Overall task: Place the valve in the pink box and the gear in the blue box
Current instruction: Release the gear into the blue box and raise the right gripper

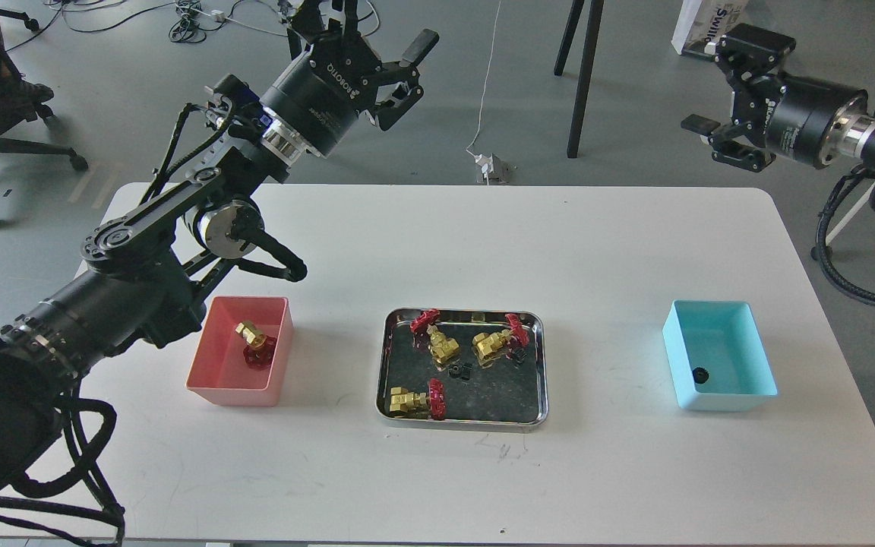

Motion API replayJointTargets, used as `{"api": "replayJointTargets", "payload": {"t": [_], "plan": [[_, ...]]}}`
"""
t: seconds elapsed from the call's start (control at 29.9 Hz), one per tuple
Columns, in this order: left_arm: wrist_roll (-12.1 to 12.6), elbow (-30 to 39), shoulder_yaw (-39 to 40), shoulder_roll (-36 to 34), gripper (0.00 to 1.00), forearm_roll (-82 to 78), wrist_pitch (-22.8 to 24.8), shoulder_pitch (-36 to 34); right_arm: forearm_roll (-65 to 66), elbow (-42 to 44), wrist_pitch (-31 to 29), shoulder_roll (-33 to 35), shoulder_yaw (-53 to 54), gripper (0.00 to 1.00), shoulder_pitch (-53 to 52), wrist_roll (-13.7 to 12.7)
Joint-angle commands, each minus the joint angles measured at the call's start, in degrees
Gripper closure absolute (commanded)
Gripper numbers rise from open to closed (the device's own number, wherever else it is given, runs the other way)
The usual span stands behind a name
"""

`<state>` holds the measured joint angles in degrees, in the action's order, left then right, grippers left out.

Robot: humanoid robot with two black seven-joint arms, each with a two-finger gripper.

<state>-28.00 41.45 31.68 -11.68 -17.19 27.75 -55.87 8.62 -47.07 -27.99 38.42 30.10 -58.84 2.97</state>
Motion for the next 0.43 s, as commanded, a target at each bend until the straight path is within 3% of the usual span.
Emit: {"api": "replayJointTargets", "payload": {"t": [0.0,0.17,0.4], "plan": [[0.0,-10.3,-0.4,3.7,0.01,5.7,0.3,-0.6,-15.0,11.3,0.0,-6.5,2.2,0.01,0.9,1.8],[0.0,-15.0,-0.3,5.3,0.01,12.3,0.3,0.1,-20.3,23.4,0.0,-15.6,4.6,0.01,1.3,2.0],[0.0,-14.7,-0.6,5.5,0.01,14.6,0.3,-0.1,-20.7,23.6,0.0,-18.3,8.9,0.01,2.7,2.7]]}}
